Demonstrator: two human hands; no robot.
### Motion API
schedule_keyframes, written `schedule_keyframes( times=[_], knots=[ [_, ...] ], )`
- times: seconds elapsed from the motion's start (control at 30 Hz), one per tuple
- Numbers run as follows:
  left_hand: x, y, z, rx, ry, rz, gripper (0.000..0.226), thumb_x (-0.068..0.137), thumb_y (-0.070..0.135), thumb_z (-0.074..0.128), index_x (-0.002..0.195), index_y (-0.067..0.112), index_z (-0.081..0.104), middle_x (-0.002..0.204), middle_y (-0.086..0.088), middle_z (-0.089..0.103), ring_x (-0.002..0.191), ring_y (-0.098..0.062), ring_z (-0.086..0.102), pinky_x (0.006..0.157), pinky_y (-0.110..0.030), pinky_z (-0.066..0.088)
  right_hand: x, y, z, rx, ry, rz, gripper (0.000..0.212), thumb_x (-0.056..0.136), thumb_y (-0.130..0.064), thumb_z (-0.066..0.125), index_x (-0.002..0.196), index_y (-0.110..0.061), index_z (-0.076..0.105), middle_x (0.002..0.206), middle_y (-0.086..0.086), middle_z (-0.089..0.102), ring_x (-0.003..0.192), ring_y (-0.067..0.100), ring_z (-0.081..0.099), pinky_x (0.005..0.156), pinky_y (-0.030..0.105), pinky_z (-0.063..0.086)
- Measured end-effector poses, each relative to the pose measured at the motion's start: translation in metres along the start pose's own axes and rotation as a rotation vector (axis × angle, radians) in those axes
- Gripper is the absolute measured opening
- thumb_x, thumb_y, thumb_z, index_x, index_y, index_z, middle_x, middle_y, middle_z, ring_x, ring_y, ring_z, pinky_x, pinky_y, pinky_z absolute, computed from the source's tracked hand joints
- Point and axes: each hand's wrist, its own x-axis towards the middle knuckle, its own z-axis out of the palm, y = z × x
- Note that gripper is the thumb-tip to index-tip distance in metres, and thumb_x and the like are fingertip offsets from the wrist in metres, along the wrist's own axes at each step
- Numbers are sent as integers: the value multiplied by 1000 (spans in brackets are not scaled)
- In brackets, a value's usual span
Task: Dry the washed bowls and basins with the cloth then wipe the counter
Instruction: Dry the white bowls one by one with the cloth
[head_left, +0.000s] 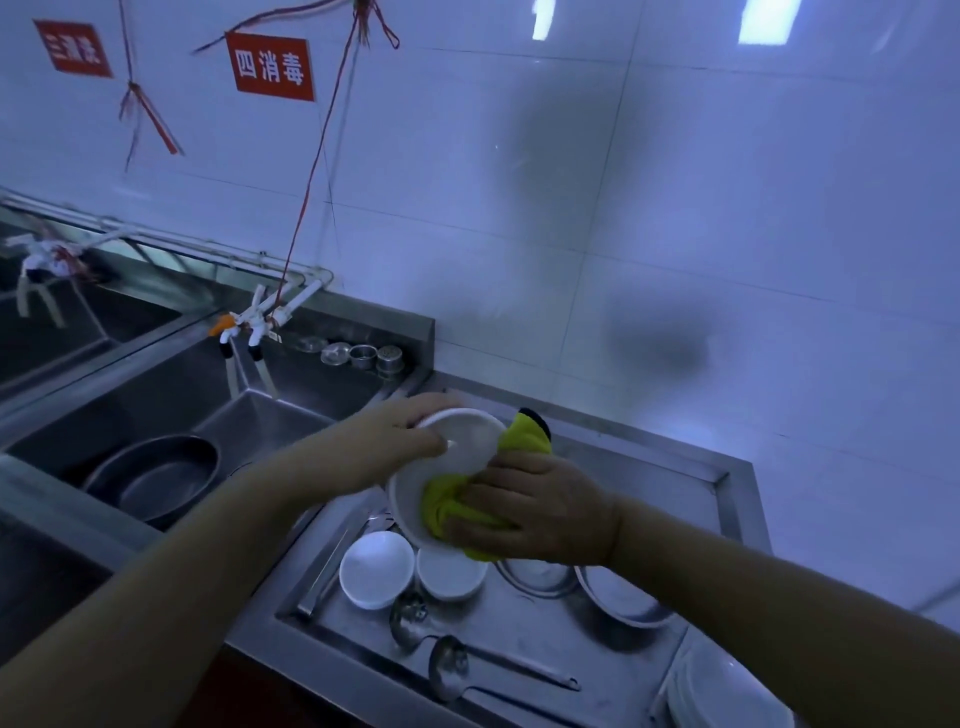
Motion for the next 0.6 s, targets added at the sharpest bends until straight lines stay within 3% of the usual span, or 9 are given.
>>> schedule_keyframes(
  times=[0.07, 0.2, 0.3, 0.37, 0.47, 0.53, 0.6],
  knots=[
    [1, 1, -6, -87, 24, 0, 40, 76, 25, 53, 108, 46, 61, 102, 14, 65, 91, -5, 63, 72, -24, 54, 5, -1, 2, -19, 19, 64, 12, 88, -23, 69, 96, -18, 77, 89, 8, 73, 75, 24, 68, 75, 36, 55],
    [1, -11, 33, -380, 473, 118, 37, 77, 27, 54, 109, 45, 57, 102, 16, 63, 95, -7, 62, 74, -23, 53, 27, -19, 11, -132, 162, 451, 21, 89, -16, 68, 110, -14, 72, 97, 11, 73, 65, 27, 64, 63, 37, 51],
    [0, -15, 52, -417, 616, 221, 30, 87, 29, 44, 112, 42, 54, 105, 20, 61, 97, 0, 59, 74, -15, 50, 40, -39, 20, -100, 234, 611, 20, 91, -19, 66, 110, -15, 72, 109, 9, 71, 71, 25, 65, 68, 34, 49],
    [-2, -13, 45, -341, 602, 264, 29, 88, 28, 42, 109, 42, 55, 102, 24, 61, 96, 3, 58, 73, -10, 47, 39, -44, 22, -72, 235, 570, 21, 89, -19, 68, 110, -14, 72, 108, 8, 72, 72, 23, 66, 70, 33, 49],
    [-8, -15, 29, -186, 507, 252, 28, 82, 32, 44, 104, 42, 57, 100, 19, 63, 96, -2, 58, 78, -19, 49, 22, -23, 13, -56, 165, 283, 31, 86, -22, 73, 115, -14, 65, 95, 8, 73, 74, 23, 68, 75, 35, 53],
    [-10, -12, 15, -42, 340, 165, 32, 79, 31, 44, 106, 41, 57, 102, 13, 64, 96, -10, 59, 82, -31, 51, 11, -4, 5, -33, 82, 55, 34, 86, -24, 72, 116, -16, 56, 93, 8, 73, 80, 22, 69, 81, 37, 54],
    [-10, -7, 0, 38, 151, 66, 35, 77, 32, 47, 108, 38, 60, 98, 8, 66, 91, -10, 61, 79, -33, 53, 7, 5, 2, -8, 22, -68, 32, 88, -27, 70, 115, -17, 54, 94, 8, 73, 84, 22, 69, 84, 37, 54]
  ],
)
